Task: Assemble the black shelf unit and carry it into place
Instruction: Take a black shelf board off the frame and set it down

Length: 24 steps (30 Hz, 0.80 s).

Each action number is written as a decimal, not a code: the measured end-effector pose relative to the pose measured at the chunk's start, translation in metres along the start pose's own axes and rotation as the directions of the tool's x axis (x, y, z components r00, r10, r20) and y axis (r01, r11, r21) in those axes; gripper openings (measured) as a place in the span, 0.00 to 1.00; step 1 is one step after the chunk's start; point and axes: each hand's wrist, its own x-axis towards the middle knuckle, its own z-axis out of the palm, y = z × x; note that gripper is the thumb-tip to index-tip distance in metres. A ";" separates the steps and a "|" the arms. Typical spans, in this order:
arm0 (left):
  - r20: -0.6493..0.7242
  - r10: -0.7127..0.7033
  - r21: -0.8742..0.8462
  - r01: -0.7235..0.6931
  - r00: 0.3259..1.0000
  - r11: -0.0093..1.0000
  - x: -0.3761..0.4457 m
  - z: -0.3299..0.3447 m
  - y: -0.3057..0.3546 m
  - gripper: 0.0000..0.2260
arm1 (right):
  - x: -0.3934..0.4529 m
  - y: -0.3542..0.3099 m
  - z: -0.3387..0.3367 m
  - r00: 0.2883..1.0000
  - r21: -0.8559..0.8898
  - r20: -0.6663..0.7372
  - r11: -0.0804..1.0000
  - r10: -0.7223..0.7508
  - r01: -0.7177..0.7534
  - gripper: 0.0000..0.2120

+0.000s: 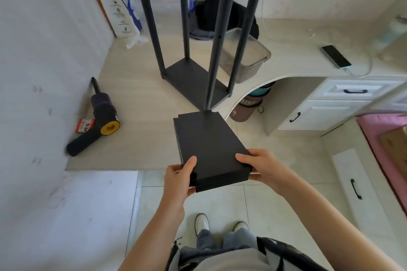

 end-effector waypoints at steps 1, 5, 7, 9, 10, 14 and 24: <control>0.037 -0.015 0.003 0.015 0.999 1.000 -0.007 0.008 -0.003 0.14 | -0.008 0.003 -0.010 1.000 0.001 -0.022 1.000 0.007 -0.007 0.08; 0.143 -0.049 0.076 0.039 0.989 0.996 -0.028 0.043 -0.020 0.14 | -0.036 0.018 -0.051 0.994 0.016 -0.104 1.000 0.018 -0.017 0.07; 0.175 -0.066 0.143 0.041 0.982 0.989 -0.034 0.063 -0.025 0.17 | -0.047 0.028 -0.071 0.988 0.043 -0.150 0.999 0.032 -0.025 0.07; 0.210 -0.069 0.186 0.030 0.975 0.982 -0.037 0.085 -0.029 0.16 | -0.056 0.040 -0.091 0.979 0.091 -0.196 0.995 0.055 -0.038 0.08; 0.225 -0.068 0.204 0.021 0.972 0.979 -0.039 0.098 -0.032 0.15 | -0.060 0.047 -0.102 0.973 0.122 -0.220 0.992 0.071 -0.045 0.08; 0.279 -0.083 0.303 -0.006 0.957 0.953 -0.048 0.157 -0.046 0.16 | -0.081 0.078 -0.152 0.942 0.254 -0.311 0.966 0.126 -0.046 0.09; 0.460 -0.140 0.520 -0.139 0.877 0.843 -0.085 0.315 -0.108 0.17 | -0.132 0.160 -0.292 0.856 0.468 -0.463 0.884 0.230 0.016 0.04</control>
